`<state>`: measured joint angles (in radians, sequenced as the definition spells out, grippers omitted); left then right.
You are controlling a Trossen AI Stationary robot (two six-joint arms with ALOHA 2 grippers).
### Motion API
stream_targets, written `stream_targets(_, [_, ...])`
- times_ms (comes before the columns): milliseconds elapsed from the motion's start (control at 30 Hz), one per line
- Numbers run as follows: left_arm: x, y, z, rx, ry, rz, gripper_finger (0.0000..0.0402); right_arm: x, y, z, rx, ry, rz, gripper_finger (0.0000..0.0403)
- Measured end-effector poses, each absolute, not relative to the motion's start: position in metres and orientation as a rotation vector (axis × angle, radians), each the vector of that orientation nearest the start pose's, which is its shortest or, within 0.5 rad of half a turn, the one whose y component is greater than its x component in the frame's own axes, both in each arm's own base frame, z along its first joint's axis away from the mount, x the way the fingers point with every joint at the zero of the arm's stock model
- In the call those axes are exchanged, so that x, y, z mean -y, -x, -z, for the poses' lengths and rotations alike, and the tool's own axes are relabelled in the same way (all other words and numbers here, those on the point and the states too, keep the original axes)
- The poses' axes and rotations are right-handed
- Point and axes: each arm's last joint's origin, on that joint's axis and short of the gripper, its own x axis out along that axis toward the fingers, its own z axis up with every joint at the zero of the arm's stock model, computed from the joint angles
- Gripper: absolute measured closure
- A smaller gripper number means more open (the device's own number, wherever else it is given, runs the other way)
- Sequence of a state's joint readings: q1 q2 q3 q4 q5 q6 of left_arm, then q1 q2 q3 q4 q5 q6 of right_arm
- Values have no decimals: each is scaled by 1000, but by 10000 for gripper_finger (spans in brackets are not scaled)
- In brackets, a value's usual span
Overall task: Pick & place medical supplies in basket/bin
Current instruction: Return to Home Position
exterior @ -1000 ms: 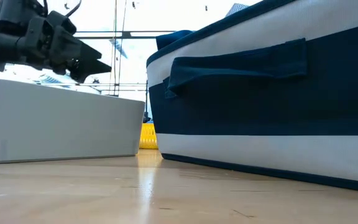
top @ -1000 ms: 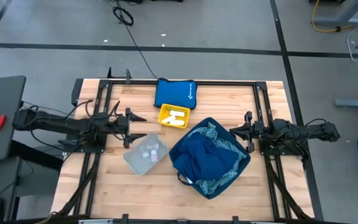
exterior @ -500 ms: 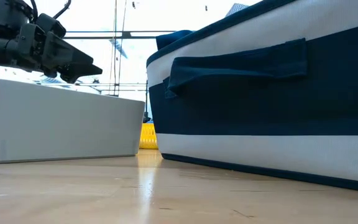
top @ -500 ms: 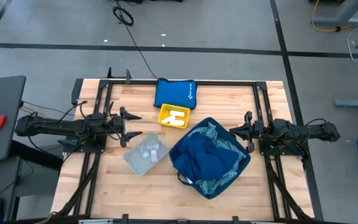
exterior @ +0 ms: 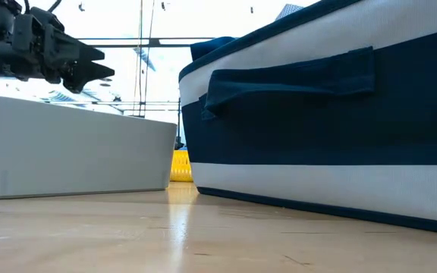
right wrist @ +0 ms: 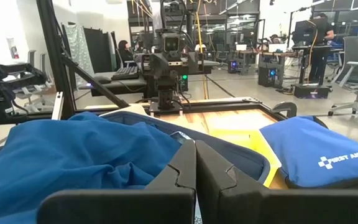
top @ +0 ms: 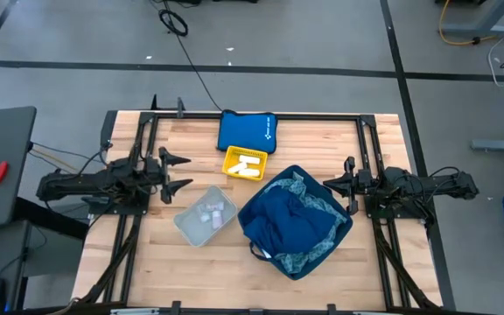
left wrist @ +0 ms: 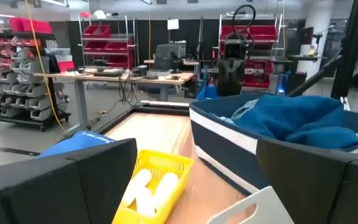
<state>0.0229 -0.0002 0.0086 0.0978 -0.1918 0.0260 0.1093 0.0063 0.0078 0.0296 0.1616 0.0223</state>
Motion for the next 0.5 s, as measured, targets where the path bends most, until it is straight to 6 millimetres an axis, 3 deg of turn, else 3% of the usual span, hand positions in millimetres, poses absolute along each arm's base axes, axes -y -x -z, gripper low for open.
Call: stream_targets(500, [-7,-100,-167,0,-6,-208,68,-7,-102,-162,-48,-85,31,403])
